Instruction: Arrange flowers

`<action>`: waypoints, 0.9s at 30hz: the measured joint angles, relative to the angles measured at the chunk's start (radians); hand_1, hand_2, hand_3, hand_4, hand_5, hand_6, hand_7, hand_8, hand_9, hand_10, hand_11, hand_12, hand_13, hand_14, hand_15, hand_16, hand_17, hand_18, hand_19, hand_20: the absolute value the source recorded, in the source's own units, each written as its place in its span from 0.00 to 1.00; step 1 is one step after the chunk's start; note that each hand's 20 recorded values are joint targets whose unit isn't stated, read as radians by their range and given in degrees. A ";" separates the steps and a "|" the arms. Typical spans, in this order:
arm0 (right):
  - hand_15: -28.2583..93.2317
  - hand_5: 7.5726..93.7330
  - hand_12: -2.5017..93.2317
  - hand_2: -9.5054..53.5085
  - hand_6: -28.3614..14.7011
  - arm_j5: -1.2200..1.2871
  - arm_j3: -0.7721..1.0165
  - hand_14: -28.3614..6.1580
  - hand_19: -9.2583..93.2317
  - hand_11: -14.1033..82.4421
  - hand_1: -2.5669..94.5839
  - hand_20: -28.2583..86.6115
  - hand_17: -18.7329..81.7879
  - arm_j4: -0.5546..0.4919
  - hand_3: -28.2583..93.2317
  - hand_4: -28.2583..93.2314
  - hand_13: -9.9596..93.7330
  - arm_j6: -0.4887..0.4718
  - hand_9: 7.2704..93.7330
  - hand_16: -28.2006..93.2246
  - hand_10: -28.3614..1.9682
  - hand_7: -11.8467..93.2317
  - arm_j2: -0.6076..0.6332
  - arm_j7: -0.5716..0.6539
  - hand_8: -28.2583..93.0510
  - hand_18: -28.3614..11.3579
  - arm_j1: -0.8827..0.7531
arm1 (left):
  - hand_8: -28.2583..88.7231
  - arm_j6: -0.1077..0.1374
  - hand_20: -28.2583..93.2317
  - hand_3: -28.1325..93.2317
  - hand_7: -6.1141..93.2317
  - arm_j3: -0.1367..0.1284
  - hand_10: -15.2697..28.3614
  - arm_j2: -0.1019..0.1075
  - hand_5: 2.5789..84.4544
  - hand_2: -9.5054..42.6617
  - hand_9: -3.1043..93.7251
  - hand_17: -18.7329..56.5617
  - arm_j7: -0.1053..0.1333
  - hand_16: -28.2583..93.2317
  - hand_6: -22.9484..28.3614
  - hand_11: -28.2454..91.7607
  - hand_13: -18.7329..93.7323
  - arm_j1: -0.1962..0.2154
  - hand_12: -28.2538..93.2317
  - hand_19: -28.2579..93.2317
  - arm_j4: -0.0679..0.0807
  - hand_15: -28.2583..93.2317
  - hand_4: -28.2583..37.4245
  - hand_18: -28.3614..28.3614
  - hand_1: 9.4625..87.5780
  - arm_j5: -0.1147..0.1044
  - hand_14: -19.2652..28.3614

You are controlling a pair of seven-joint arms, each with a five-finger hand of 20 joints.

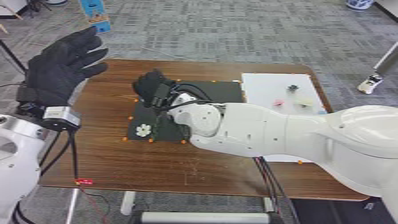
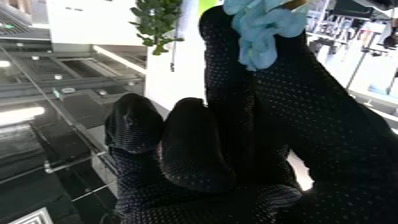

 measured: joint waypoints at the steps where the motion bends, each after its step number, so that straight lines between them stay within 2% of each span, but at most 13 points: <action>1: 0.95 0.78 0.53 0.00 0.78 -0.002 0.000 0.71 1.00 0.29 0.59 0.76 0.60 0.002 0.87 0.00 0.82 0.001 0.92 0.58 0.83 0.51 -0.003 0.002 0.23 0.21 -0.002 | 0.17 -0.001 0.30 0.81 0.22 0.003 0.61 0.001 0.33 0.08 0.30 0.10 0.000 0.26 0.49 0.36 0.36 -0.003 0.36 0.58 0.001 0.40 0.00 0.90 0.14 0.000 0.69; 10: 0.95 0.77 0.53 0.00 0.79 -0.048 -0.002 0.70 1.00 0.29 0.59 0.76 0.60 0.032 0.87 0.00 0.82 0.000 0.92 0.58 0.83 0.51 -0.029 0.022 0.23 0.22 -0.022 | 0.17 -0.005 0.30 0.81 0.22 0.029 0.61 0.004 0.33 0.08 0.30 0.10 0.000 0.26 0.49 0.35 0.36 -0.032 0.36 0.59 0.010 0.40 0.00 0.90 0.14 0.000 0.69; 16: 0.94 0.74 0.48 0.00 0.79 -0.060 -0.001 0.71 1.00 0.25 0.57 0.75 0.58 0.039 0.86 0.00 0.81 -0.015 0.90 0.58 0.84 0.48 -0.031 0.032 0.21 0.23 -0.030 | 0.17 -0.006 0.30 0.81 0.22 0.031 0.61 0.004 0.33 0.08 0.30 0.10 -0.001 0.26 0.49 0.36 0.36 -0.035 0.36 0.58 0.011 0.40 0.00 0.90 0.14 0.000 0.69; 27: 0.94 0.70 0.44 0.00 0.78 -0.070 0.021 0.70 0.99 0.23 0.55 0.75 0.57 0.037 0.84 0.00 0.79 -0.109 0.86 0.57 0.83 0.45 -0.025 0.039 0.19 0.23 -0.041 | 0.17 -0.006 0.30 0.81 0.22 0.030 0.61 0.005 0.33 0.08 0.30 0.10 -0.001 0.26 0.49 0.36 0.36 -0.035 0.36 0.58 0.011 0.40 0.00 0.90 0.15 0.000 0.69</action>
